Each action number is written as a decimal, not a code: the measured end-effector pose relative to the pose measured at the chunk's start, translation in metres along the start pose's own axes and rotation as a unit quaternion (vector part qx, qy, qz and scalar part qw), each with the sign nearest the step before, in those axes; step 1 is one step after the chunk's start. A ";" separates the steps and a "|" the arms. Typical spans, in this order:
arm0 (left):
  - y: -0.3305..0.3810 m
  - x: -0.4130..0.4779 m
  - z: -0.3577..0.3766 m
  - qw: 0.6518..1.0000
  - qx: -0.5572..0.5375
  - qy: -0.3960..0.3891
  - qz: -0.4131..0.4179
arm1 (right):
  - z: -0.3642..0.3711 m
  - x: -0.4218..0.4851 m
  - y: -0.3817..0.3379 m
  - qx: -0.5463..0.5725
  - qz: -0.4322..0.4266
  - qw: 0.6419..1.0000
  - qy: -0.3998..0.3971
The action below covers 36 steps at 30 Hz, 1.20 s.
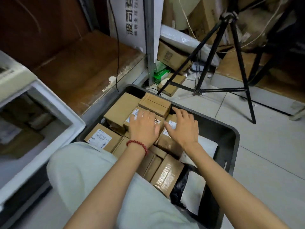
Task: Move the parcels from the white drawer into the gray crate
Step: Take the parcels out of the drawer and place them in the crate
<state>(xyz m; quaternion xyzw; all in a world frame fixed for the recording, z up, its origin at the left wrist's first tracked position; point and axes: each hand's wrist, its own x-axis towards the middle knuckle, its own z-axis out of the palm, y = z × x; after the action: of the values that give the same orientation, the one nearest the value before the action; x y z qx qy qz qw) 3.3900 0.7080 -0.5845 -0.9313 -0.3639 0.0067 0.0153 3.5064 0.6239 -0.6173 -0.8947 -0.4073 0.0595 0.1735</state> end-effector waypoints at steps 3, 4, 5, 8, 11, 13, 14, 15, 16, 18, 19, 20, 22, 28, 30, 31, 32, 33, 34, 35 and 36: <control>-0.056 -0.011 -0.034 0.993 -0.017 0.031 -0.108 | -0.015 0.003 -0.048 0.014 -0.077 0.996 0.031; -0.077 -0.019 -0.044 0.988 -0.027 0.051 -0.141 | -0.018 0.002 -0.067 0.030 -0.106 0.993 0.039; -0.098 -0.030 -0.054 0.982 -0.036 0.076 -0.171 | -0.019 0.000 -0.088 0.050 -0.133 0.989 0.041; -0.156 -0.072 -0.073 0.957 -0.035 0.137 -0.253 | -0.017 -0.012 -0.153 0.119 -0.202 0.972 0.026; -0.202 -0.124 -0.075 0.931 -0.025 0.147 -0.334 | -0.009 -0.030 -0.220 0.145 -0.300 0.943 -0.015; -0.225 -0.159 -0.070 0.915 -0.025 0.132 -0.379 | -0.001 -0.047 -0.259 0.127 -0.376 0.917 -0.049; -0.234 -0.176 -0.066 0.909 -0.024 0.118 -0.400 | 0.005 -0.057 -0.277 0.114 -0.407 0.904 -0.066; -0.242 -0.192 -0.061 0.902 -0.021 0.104 -0.418 | 0.012 -0.066 -0.292 0.100 -0.429 0.894 -0.084; -0.248 -0.207 -0.056 0.896 -0.021 0.092 -0.434 | 0.019 -0.075 -0.306 0.090 -0.444 0.886 -0.102; -0.258 -0.230 -0.047 0.884 -0.026 0.077 -0.460 | 0.035 -0.088 -0.328 0.073 -0.463 0.873 -0.135; -0.262 -0.239 -0.042 0.880 -0.027 0.072 -0.470 | 0.044 -0.092 -0.336 0.063 -0.468 0.868 -0.150; -0.267 -0.246 -0.039 0.875 -0.027 0.068 -0.478 | 0.053 -0.094 -0.344 0.051 -0.471 0.865 -0.167; -0.279 -0.255 -0.030 0.870 -0.022 0.057 -0.489 | 0.069 -0.097 -0.358 0.029 -0.467 0.862 -0.197; -0.306 -0.247 0.010 0.868 -0.020 0.008 -0.496 | 0.126 -0.077 -0.384 -0.034 -0.403 0.882 -0.243; -0.314 -0.231 0.026 0.871 -0.034 -0.002 -0.490 | 0.143 -0.066 -0.390 -0.045 -0.382 0.888 -0.250; -0.320 -0.221 0.034 0.874 -0.038 -0.001 -0.485 | 0.151 -0.059 -0.394 -0.052 -0.373 0.891 -0.254; -0.326 -0.211 0.040 0.876 -0.040 -0.001 -0.481 | 0.157 -0.052 -0.398 -0.054 -0.363 0.893 -0.260; -0.334 -0.202 0.046 0.877 -0.039 0.000 -0.479 | 0.165 -0.044 -0.403 -0.047 -0.356 0.894 -0.268; -0.342 -0.195 0.051 0.877 -0.039 -0.002 -0.478 | 0.174 -0.036 -0.409 -0.041 -0.354 0.892 -0.278; -0.351 -0.188 0.056 0.876 -0.040 -0.009 -0.480 | 0.185 -0.027 -0.417 -0.029 -0.352 0.890 -0.287; -0.359 -0.182 0.060 0.874 -0.045 -0.021 -0.483 | 0.193 -0.020 -0.423 -0.020 -0.352 0.889 -0.291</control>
<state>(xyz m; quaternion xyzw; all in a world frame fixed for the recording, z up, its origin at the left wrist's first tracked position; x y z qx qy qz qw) 3.0114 0.8497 -0.6324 -0.6387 -0.7687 0.0015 -0.0329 3.1455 0.9164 -0.6458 -0.6385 -0.7289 0.2439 0.0388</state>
